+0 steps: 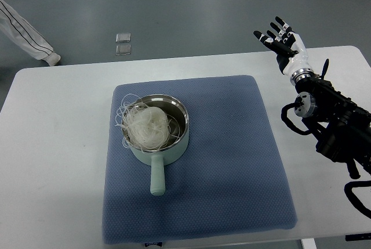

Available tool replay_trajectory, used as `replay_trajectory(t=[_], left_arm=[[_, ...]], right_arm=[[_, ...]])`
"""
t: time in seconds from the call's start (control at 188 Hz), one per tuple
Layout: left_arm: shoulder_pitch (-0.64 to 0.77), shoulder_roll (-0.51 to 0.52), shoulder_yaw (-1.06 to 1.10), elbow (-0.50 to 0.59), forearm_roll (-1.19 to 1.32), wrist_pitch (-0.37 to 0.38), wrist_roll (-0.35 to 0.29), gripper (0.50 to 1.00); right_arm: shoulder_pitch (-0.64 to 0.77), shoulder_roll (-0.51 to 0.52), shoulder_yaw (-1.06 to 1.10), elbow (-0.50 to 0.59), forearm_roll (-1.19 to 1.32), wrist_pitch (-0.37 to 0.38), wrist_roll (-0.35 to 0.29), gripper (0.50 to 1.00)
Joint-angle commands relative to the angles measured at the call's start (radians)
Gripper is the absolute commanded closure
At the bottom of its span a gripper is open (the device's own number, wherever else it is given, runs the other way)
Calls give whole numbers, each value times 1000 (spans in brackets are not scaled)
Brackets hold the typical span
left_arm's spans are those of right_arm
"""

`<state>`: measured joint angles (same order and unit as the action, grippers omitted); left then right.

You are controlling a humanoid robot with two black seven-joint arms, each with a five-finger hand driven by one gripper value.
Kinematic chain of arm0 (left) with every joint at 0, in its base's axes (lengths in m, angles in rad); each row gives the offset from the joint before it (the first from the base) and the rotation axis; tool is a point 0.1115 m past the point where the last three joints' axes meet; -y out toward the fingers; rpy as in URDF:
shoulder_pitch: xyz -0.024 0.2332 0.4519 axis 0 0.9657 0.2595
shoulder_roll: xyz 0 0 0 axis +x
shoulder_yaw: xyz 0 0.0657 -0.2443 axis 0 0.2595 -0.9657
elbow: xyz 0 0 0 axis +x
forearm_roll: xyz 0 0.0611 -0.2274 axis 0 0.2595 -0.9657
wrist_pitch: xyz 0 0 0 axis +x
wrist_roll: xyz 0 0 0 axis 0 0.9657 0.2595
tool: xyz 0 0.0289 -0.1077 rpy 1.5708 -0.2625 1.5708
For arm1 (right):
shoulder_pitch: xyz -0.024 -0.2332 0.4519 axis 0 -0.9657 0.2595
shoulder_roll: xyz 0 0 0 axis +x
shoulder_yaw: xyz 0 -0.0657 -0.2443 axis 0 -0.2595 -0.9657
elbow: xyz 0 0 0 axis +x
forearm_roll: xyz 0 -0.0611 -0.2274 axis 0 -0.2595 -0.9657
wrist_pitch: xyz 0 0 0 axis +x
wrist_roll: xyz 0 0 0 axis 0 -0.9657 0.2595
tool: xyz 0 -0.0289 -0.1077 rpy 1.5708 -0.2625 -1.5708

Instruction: Put vermicelli into pot with right hand

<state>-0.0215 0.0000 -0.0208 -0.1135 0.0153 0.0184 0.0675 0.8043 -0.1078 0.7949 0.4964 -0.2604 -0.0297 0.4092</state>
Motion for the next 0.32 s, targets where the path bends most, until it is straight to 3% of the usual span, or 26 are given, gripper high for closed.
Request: replay_trajectory(t=[0.0,0.313], left_arm=[[0,0,1,0,0,0,0,500],[0,0,1,0,0,0,0,500]], right_arm=[[-10,2,-2,1,-3,-1,0,576],[-20,8,3,1,-3,-2,25,576]])
